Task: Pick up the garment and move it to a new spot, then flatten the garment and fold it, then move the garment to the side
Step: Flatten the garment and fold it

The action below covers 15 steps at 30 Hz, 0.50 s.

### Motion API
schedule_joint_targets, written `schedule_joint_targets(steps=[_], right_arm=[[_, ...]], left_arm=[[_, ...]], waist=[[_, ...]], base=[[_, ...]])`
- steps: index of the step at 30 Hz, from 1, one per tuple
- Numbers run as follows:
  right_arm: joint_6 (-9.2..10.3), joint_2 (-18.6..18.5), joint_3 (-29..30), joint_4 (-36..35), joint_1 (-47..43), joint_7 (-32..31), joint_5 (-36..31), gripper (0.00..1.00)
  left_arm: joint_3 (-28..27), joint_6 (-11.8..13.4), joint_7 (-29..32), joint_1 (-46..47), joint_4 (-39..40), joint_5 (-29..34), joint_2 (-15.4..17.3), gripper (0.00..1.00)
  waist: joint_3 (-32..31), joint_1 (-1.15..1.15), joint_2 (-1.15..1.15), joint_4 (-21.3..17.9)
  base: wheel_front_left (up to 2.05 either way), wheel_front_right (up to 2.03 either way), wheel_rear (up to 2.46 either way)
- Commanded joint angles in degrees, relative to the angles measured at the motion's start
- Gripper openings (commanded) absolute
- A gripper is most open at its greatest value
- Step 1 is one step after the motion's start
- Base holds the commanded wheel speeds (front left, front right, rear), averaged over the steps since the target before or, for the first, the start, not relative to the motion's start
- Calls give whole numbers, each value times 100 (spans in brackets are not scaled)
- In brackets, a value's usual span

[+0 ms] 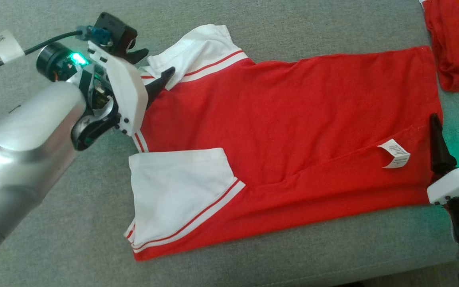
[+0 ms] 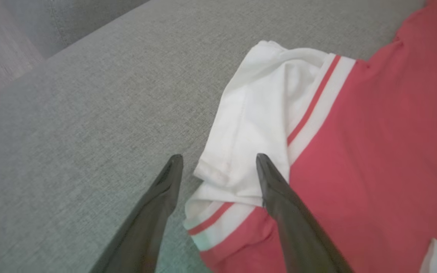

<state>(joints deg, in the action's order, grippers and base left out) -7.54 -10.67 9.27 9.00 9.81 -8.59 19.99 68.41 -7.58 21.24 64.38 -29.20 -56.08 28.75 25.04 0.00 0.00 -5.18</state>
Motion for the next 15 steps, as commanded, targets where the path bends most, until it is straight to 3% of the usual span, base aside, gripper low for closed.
schedule_joint_targets(steps=[1, 5, 7, 8, 9, 10, 13, 15], right_arm=[[5, -88, -81, -163, -76, 16, -44, 100], [5, -82, -106, -165, -64, 24, -61, 100], [5, -83, -113, -166, -53, 31, -64, 100], [5, -84, -113, -166, -48, 34, -64, 100], [5, -86, -113, -164, -43, 38, -65, 100], [5, -88, -115, -161, -39, 39, -64, 100], [5, -93, -126, -148, -28, 41, -59, 100], [5, -97, -132, -142, -23, 46, -57, 100]], left_arm=[[-221, 9, 32, 372, 49, -32, 206, 100], [-214, 18, 138, 358, -44, -116, 206, 97], [-225, 17, 128, 357, -55, -146, 207, 87], [-231, 17, 102, 366, -55, -145, 206, 70], [-240, 17, 61, 377, -57, -142, 203, 63], [-245, 16, 34, 384, -63, -143, 197, 49], [-252, 15, -14, 405, -91, -158, 174, 42], [-244, 15, -20, 417, -113, -165, 163, 31]], waist=[[-2, 0, 0, 2], [0, 0, 0, -1], [9, 0, 0, -7], [18, 0, 0, -8], [25, 0, 0, -9], [31, 0, 0, -10], [47, 0, 0, -16], [53, 0, 0, -19]], base=[[0, 0, 0], [0, 0, 0], [0, 0, 0], [0, 0, 0], [0, 0, 0], [0, 0, 0], [0, 0, 0], [0, 0, 0]])
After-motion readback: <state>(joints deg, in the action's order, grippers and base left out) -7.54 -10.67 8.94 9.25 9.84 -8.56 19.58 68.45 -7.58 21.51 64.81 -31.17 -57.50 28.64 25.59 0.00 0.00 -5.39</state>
